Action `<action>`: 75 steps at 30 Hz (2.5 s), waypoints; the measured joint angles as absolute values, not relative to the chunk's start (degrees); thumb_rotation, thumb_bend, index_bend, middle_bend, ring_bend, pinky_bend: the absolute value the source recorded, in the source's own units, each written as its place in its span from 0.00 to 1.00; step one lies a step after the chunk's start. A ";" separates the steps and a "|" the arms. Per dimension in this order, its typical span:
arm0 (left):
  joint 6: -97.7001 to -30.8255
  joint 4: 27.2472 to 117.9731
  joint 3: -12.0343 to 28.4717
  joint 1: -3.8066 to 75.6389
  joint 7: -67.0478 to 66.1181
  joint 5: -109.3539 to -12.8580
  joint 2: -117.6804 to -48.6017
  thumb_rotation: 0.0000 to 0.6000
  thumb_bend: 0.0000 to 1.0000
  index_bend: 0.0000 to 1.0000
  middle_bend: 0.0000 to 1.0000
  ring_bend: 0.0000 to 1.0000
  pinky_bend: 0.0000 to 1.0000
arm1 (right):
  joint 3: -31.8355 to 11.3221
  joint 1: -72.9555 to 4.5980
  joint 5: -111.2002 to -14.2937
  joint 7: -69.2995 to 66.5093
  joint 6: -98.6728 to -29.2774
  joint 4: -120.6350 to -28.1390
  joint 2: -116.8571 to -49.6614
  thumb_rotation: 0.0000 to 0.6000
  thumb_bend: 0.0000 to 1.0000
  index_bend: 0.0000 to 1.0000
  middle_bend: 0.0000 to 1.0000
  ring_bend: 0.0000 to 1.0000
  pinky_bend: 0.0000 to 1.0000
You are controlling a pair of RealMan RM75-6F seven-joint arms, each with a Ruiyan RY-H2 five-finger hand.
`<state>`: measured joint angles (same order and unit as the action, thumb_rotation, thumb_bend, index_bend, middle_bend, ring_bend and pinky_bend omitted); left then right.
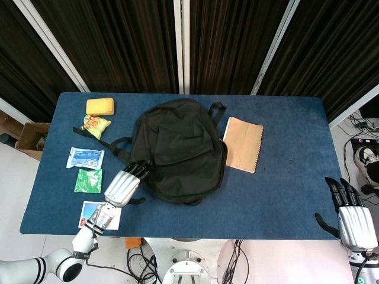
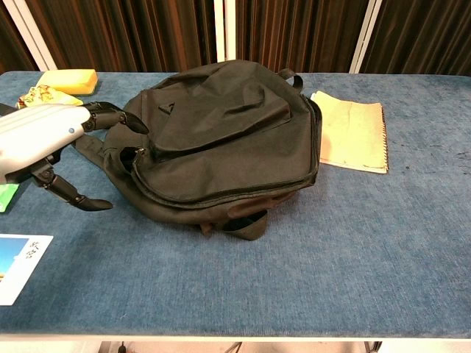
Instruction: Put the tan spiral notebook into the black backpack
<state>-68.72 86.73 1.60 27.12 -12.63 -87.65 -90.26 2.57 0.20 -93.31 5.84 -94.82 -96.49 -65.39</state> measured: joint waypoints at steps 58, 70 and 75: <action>-70.55 72.45 8.12 36.05 1.54 -87.53 -106.87 1.00 0.48 0.68 0.74 0.59 0.33 | -1.05 -2.03 -91.36 1.94 -88.19 -94.93 -65.13 1.00 0.19 0.00 0.16 0.03 0.18; -61.43 80.99 18.56 39.35 4.57 -73.88 -99.12 1.00 0.49 0.66 0.72 0.58 0.34 | -3.44 -10.61 -90.16 4.60 -75.87 -94.76 -62.55 1.00 0.20 0.00 0.18 0.04 0.19; -54.22 80.42 23.35 41.78 6.44 -61.96 -97.87 1.00 0.49 0.65 0.71 0.58 0.34 | -6.07 -17.70 -88.75 5.67 -68.55 -89.85 -64.37 1.00 0.20 0.06 0.19 0.05 0.20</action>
<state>-54.22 80.42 23.35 41.78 6.44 -61.96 -97.87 -6.07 -17.70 -88.75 5.67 -68.55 -89.85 -64.37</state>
